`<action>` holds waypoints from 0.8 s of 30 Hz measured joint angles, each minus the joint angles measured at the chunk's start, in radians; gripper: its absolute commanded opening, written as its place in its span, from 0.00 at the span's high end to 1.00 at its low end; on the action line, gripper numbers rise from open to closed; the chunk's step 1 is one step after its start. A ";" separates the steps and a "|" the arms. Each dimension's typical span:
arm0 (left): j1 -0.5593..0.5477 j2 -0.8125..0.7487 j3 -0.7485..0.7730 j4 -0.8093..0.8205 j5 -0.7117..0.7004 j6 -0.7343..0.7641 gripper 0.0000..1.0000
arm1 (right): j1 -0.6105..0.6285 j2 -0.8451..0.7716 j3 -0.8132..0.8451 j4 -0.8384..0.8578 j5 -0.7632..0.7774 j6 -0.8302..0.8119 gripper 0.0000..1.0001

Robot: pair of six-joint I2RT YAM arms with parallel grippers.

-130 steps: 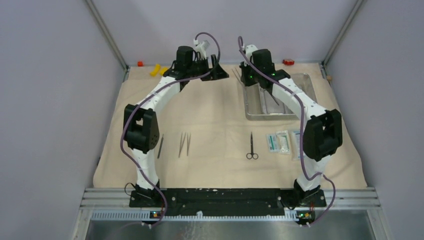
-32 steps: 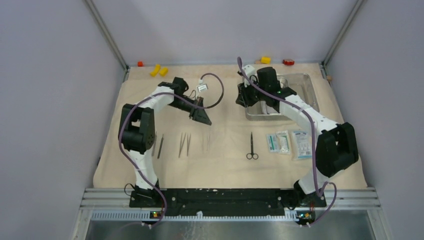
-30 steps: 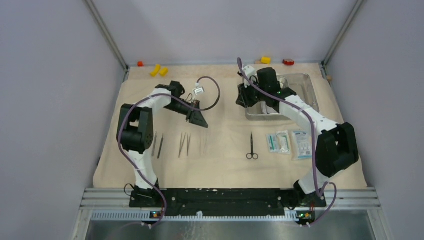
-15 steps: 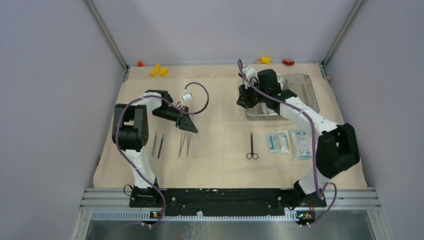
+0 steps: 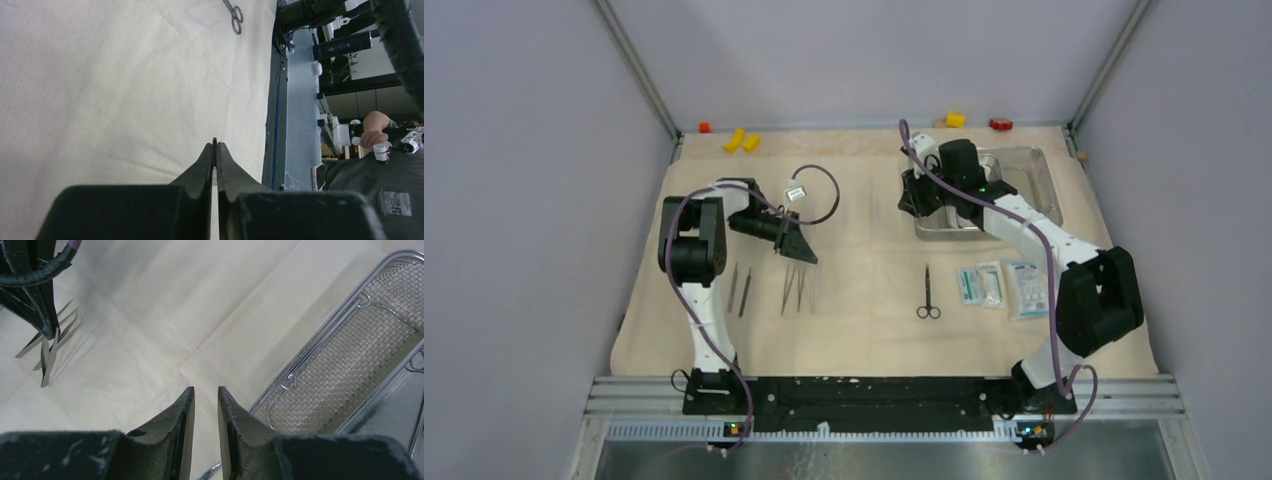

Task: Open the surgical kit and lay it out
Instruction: Place the medical item in the surgical kit.

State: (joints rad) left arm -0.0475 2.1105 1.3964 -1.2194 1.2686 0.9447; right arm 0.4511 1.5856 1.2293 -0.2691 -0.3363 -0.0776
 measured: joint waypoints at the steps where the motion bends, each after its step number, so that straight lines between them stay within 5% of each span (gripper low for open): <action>1: 0.000 0.008 0.006 -0.004 0.000 0.002 0.93 | 0.000 0.000 0.000 0.000 0.002 0.000 0.77; 24: 0.008 0.116 0.080 -0.029 -0.013 0.031 0.78 | 0.000 0.013 -0.001 0.000 0.003 0.000 0.79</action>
State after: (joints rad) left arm -0.0391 2.2261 1.4769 -1.2480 1.2552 0.9760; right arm 0.4515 1.5982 1.2282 -0.2695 -0.3332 -0.0780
